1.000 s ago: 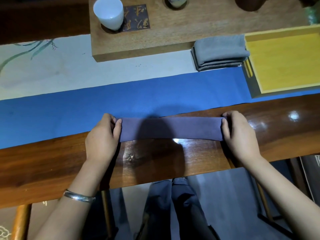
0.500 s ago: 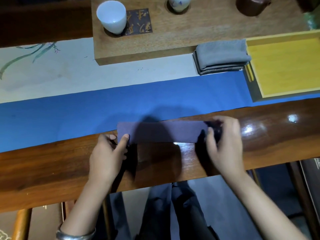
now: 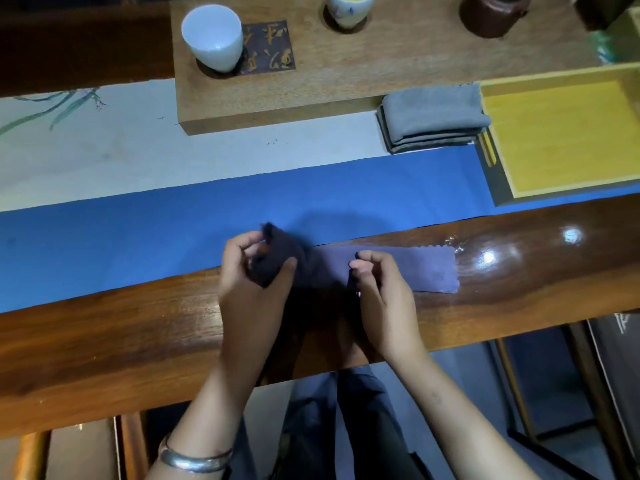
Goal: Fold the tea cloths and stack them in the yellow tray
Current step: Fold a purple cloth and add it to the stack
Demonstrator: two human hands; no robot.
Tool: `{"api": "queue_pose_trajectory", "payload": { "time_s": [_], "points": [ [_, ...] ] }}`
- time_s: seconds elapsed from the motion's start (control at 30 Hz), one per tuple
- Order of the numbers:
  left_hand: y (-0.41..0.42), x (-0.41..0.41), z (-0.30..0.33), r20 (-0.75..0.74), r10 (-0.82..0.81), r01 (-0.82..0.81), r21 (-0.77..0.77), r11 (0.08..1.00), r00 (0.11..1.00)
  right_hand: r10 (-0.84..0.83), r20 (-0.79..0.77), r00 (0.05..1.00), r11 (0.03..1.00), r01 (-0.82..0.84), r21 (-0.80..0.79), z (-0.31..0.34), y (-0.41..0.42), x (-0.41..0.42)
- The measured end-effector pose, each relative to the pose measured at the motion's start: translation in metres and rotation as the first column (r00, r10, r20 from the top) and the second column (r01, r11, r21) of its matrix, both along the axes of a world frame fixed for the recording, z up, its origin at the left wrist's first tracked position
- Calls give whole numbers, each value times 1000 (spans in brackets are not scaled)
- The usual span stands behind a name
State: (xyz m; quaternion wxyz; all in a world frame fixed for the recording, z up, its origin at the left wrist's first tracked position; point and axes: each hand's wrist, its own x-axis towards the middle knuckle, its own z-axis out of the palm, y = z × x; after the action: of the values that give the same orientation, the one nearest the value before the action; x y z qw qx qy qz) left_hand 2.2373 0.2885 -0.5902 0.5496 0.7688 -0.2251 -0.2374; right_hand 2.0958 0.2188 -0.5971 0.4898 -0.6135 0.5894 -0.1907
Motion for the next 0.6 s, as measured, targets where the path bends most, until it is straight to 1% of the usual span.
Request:
{"api": "queue_pose_trajectory", "payload": {
  "time_s": [0.07,0.13,0.17,0.23,0.3,0.33,0.37,0.43,0.47,0.53,0.57,0.6],
  "points": [
    [-11,-13,8,63,-103,104,-10,995,993,-132,167,977,976,99,193,0,-6,-1],
    [-21,-30,13,103,-201,205,-26,979,974,-312,318,895,887,154,436,5,-13,-2],
    [-27,-39,15,138,-239,243,-17,970,961,-373,365,853,836,137,532,9,-18,-3],
    [-37,-57,17,221,-297,300,21,954,929,-391,468,793,783,19,621,18,-25,-9],
    [-47,-74,17,291,-336,334,57,941,896,-415,568,711,750,-86,656,30,-30,-16],
    [-51,-82,18,308,-355,351,69,934,883,-422,582,695,745,-100,659,36,-33,-20],
    [-55,-89,18,315,-375,371,75,926,872,-396,586,707,760,-106,642,41,-35,-24],
    [-59,-100,18,322,-420,422,67,904,848,-339,511,790,805,-37,592,48,-40,-32],
    [-60,-104,17,331,-443,450,60,891,833,-362,489,794,809,7,588,48,-43,-37],
    [-58,-107,13,372,-472,479,80,874,799,-428,504,750,798,53,600,49,-49,-47],
    [-57,-106,9,396,-471,467,113,877,788,-427,502,752,805,62,590,48,-51,-52],
    [-55,-105,5,418,-461,439,154,885,783,-405,470,784,817,80,570,45,-54,-58]
  ]
}}
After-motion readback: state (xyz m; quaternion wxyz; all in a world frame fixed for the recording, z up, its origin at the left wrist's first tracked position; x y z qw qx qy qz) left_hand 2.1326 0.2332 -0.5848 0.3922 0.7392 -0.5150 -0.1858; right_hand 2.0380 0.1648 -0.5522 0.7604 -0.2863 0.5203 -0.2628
